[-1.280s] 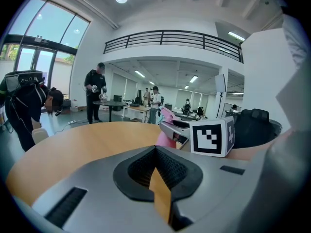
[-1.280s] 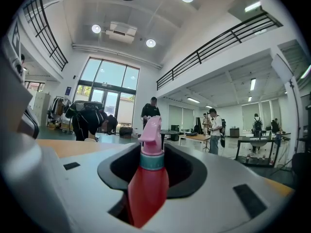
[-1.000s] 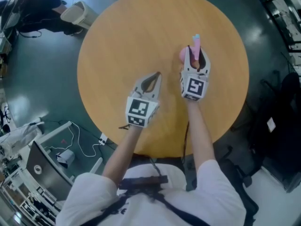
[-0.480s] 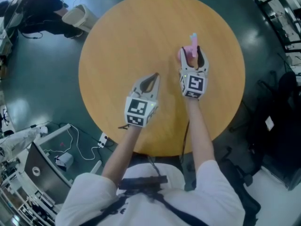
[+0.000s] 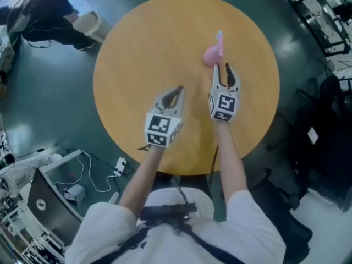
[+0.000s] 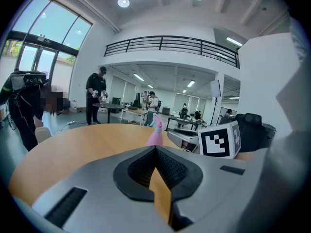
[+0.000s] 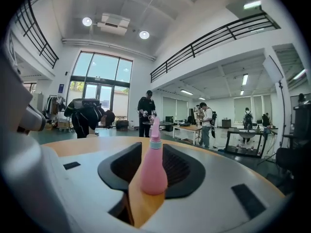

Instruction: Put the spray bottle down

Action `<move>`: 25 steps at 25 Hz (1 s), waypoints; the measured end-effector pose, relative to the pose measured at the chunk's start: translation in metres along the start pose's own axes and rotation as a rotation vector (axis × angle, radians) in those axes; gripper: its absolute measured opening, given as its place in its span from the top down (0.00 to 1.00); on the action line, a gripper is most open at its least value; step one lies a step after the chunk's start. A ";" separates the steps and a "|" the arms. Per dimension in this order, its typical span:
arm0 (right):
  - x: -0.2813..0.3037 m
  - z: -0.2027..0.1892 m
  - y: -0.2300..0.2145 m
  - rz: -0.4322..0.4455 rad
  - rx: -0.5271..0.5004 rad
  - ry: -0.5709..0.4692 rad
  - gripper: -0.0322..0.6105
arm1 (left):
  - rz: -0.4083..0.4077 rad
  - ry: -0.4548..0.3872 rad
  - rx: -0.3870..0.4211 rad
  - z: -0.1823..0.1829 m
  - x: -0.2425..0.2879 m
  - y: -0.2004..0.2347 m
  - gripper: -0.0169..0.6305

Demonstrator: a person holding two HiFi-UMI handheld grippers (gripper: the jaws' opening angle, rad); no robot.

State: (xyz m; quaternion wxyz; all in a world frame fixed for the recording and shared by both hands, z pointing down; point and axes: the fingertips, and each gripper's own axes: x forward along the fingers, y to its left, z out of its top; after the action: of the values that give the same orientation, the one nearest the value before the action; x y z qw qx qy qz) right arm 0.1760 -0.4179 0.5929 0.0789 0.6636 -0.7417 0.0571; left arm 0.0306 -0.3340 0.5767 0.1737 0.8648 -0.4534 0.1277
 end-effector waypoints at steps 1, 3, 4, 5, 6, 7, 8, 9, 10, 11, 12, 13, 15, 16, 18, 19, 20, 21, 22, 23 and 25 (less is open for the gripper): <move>-0.007 0.000 0.004 0.000 0.001 0.004 0.71 | -0.002 -0.002 0.000 -0.002 -0.004 0.000 0.96; -0.022 0.003 0.012 0.004 0.004 0.007 0.74 | -0.005 -0.004 0.000 -0.006 -0.012 -0.001 0.96; -0.030 0.004 0.016 0.007 0.005 0.005 0.75 | -0.006 -0.004 0.001 -0.008 -0.017 -0.001 0.96; -0.037 0.006 0.020 0.009 0.004 0.002 0.77 | -0.009 -0.006 0.003 -0.009 -0.021 -0.002 0.96; -0.045 0.008 0.023 0.012 0.001 -0.001 0.79 | -0.012 -0.011 0.006 -0.009 -0.026 -0.002 0.96; -0.052 0.010 0.027 0.015 -0.002 -0.004 0.80 | -0.015 -0.018 0.008 -0.008 -0.030 -0.003 0.96; -0.059 0.013 0.032 0.018 -0.003 -0.006 0.81 | -0.018 -0.024 0.012 -0.007 -0.036 -0.003 0.96; -0.067 0.016 0.037 0.022 -0.004 -0.009 0.83 | -0.020 -0.028 0.017 -0.007 -0.042 -0.003 0.96; -0.076 0.020 0.041 0.025 -0.004 -0.013 0.84 | -0.022 -0.032 0.024 -0.007 -0.048 -0.004 0.96; -0.085 0.024 0.044 0.028 -0.005 -0.018 0.85 | -0.024 -0.033 0.033 -0.008 -0.053 -0.005 0.96; -0.092 0.027 0.047 0.031 -0.004 -0.023 0.86 | -0.026 -0.035 0.042 -0.009 -0.057 -0.006 0.96; -0.100 0.030 0.049 0.034 -0.004 -0.027 0.87 | -0.029 -0.039 0.050 -0.010 -0.060 -0.007 0.96; -0.116 0.037 0.056 0.040 -0.002 -0.038 0.89 | -0.037 -0.049 0.061 -0.009 -0.069 -0.011 0.96; -0.127 0.041 0.059 0.042 -0.001 -0.044 0.89 | -0.043 -0.056 0.066 -0.008 -0.076 -0.016 0.96; -0.151 0.048 0.065 0.049 0.003 -0.051 0.90 | -0.057 -0.071 0.076 -0.006 -0.092 -0.028 0.96; -0.161 0.050 0.069 0.053 0.003 -0.048 0.90 | -0.064 -0.079 0.083 -0.005 -0.099 -0.032 0.96; -0.171 0.051 0.074 0.059 0.002 -0.045 0.91 | -0.071 -0.089 0.092 -0.003 -0.107 -0.035 0.96; -0.180 0.054 0.080 0.067 0.001 -0.047 0.91 | -0.076 -0.097 0.100 -0.001 -0.115 -0.039 0.96; -0.191 0.061 0.086 0.075 0.001 -0.055 0.91 | -0.081 -0.104 0.105 0.002 -0.124 -0.043 0.96; -0.203 0.070 0.092 0.081 0.004 -0.065 0.91 | -0.085 -0.113 0.107 0.005 -0.133 -0.047 0.96; -0.226 0.086 0.102 0.089 0.026 -0.084 0.91 | -0.093 -0.136 0.107 0.011 -0.149 -0.055 0.96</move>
State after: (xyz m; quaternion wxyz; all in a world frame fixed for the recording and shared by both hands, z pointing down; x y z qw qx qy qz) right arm 0.0949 -0.2020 0.4672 0.0364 0.6328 -0.7723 0.0422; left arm -0.0059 -0.1992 0.5002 0.1016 0.8997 -0.4160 0.0844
